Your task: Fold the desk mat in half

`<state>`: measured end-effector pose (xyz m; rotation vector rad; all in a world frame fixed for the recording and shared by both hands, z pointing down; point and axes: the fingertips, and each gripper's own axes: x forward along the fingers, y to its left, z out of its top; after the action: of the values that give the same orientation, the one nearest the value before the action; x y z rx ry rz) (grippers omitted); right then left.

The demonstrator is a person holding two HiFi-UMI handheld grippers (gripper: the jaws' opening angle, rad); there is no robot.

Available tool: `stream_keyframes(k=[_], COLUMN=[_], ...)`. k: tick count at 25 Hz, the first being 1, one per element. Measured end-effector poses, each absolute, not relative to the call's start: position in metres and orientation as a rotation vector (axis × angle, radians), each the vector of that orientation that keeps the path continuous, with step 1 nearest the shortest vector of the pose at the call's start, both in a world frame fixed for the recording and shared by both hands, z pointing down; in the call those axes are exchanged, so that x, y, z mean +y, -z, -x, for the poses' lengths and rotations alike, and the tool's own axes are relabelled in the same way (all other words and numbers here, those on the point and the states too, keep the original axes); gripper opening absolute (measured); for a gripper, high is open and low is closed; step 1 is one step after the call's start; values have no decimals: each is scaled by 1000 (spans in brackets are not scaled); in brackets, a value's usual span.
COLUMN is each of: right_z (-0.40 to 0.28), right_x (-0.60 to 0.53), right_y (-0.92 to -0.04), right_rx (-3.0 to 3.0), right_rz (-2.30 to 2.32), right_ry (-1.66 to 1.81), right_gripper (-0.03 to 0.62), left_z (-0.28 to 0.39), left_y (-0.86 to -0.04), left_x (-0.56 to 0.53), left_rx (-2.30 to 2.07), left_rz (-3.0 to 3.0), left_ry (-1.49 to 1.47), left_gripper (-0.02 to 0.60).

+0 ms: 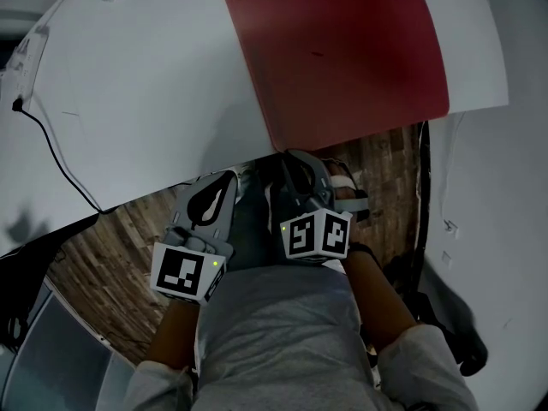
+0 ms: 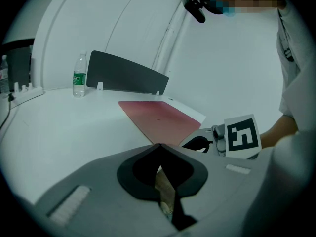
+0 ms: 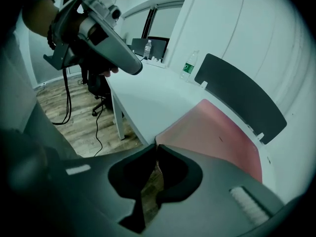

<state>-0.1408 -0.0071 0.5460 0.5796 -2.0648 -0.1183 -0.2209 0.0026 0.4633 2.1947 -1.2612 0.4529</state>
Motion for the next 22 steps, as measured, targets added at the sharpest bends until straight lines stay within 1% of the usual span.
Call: stream_keyframes(k=[8, 15, 22], right_z=[130, 113, 90], right_x=[-21, -36, -49], right_y=[-513, -489, -461], right_rx=[-2161, -2174, -2207], right_rz=[-712, -809, -910], right_ry=[-87, -102, -152], right_gripper=[20, 20, 20], left_z=[213, 207, 187], left_y=[-447, -425, -409], left_x=[-4, -11, -20], left_rx=[-1218, -1170, -1121], left_rz=[-2262, -2359, -2419], left_ry=[-446, -435, -459], left_gripper=[20, 20, 19])
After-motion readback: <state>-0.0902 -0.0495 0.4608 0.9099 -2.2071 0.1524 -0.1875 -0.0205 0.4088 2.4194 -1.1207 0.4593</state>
